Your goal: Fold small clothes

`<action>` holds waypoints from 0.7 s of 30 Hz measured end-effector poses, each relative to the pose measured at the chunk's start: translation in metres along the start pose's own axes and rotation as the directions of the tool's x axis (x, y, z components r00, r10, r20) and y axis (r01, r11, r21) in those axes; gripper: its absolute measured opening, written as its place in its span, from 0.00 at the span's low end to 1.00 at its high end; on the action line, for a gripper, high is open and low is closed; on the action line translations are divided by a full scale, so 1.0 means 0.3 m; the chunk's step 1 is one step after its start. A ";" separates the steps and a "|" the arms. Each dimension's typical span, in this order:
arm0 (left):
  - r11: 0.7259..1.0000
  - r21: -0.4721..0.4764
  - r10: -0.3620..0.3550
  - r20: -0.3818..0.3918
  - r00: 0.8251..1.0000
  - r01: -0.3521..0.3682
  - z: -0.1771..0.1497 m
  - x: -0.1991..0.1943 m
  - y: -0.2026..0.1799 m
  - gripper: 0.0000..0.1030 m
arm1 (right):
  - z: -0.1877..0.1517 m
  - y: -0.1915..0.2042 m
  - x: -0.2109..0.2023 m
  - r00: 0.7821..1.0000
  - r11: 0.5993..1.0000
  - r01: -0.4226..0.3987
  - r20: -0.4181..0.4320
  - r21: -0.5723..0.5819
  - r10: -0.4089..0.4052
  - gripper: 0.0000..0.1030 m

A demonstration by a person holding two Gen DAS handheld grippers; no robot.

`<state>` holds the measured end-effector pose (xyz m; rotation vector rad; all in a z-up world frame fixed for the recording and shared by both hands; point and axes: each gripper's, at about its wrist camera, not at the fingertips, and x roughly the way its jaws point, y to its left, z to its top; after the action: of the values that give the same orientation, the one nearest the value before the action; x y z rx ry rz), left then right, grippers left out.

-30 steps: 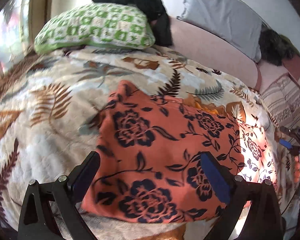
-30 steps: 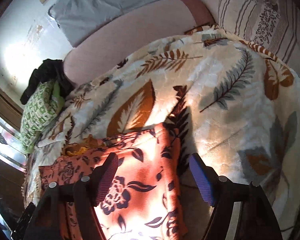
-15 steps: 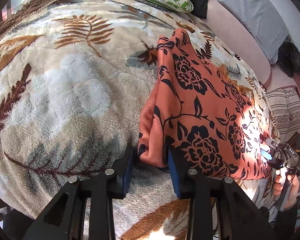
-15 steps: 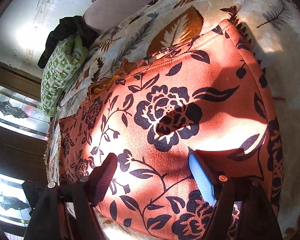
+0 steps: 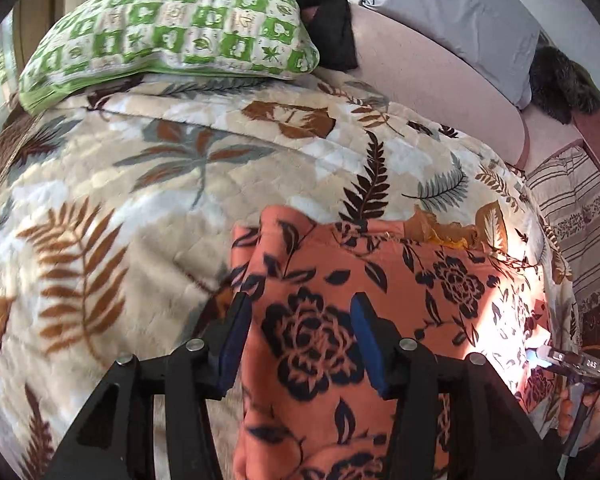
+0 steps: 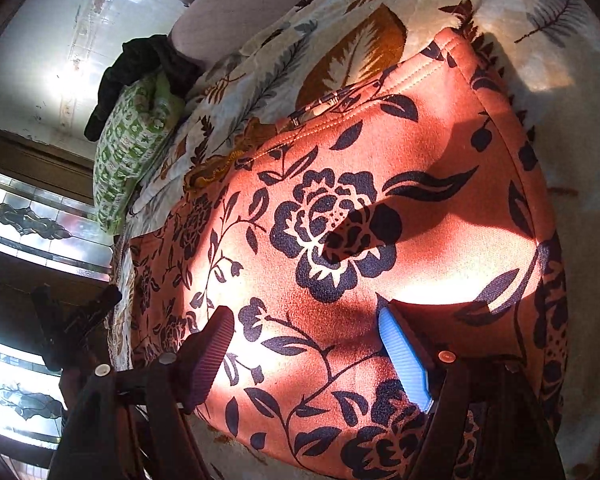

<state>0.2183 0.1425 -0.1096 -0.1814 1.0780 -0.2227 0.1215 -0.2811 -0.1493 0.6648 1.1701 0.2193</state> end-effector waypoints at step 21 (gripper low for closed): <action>0.987 -0.001 0.161 0.024 0.987 -0.161 -0.228 -0.090 0.016 0.64 | -0.026 0.009 -0.094 0.996 0.996 -0.071 0.061 0.048 0.068 0.76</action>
<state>0.1457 0.1518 -0.1196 -0.0952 1.0626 -0.0752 0.1037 -0.2899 -0.1275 0.7527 1.0996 0.2284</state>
